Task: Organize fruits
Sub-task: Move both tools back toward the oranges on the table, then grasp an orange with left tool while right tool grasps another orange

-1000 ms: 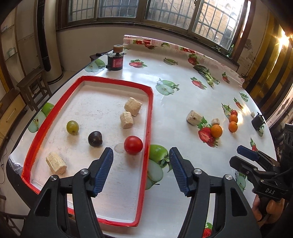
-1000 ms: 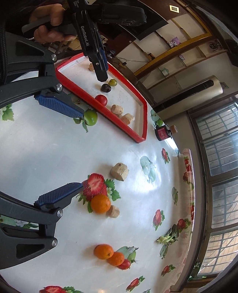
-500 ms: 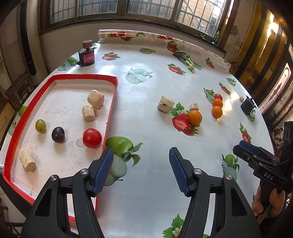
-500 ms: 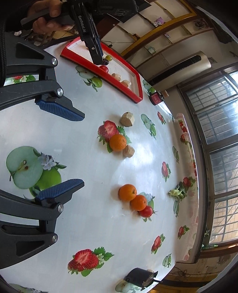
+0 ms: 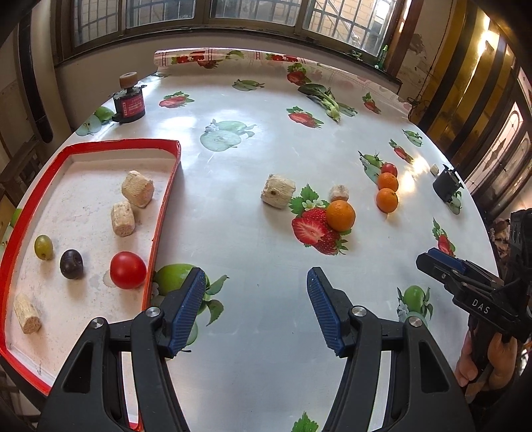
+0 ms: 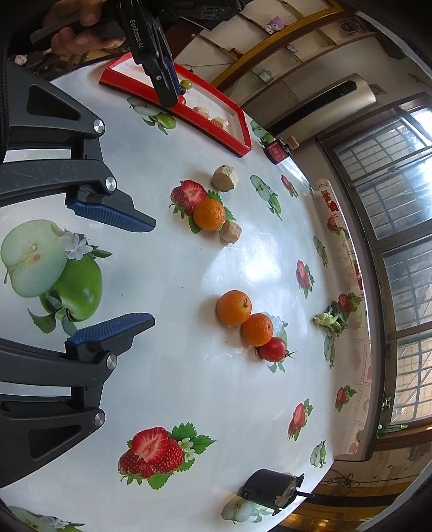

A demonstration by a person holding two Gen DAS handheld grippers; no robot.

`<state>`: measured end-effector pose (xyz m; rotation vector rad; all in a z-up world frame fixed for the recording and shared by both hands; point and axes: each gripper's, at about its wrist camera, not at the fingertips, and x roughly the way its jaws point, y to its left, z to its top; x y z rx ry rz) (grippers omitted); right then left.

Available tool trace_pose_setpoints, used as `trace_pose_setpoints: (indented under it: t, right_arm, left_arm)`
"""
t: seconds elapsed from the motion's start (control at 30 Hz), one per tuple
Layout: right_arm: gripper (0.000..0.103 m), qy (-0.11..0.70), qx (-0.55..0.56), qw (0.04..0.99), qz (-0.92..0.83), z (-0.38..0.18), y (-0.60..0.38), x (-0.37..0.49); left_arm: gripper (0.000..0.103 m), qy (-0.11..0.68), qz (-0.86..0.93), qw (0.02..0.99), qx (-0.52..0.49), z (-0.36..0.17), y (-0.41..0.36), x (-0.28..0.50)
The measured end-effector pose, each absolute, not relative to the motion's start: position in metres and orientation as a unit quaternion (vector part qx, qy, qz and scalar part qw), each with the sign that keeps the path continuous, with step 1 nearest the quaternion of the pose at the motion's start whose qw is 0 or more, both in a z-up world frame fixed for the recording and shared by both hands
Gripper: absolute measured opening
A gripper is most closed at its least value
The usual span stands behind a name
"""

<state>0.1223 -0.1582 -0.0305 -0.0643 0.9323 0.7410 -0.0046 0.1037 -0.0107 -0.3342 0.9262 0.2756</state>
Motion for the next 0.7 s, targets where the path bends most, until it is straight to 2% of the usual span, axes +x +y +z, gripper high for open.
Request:
trace_pose_setpoints:
  t: [0.23, 0.7]
  right_arm:
    - [0.046, 0.443, -0.035, 0.83, 0.336, -0.036, -0.148, 0.15]
    - [0.045, 0.45, -0.025, 0.839, 0.304, -0.041, -0.133, 0.208]
  left_arm:
    - [0.062, 0.447, 0.117, 0.87, -0.171, -0.017, 0.11, 0.026]
    - [0.062, 0.467, 0.069, 0.867, -0.16, -0.034, 0.089, 0.074]
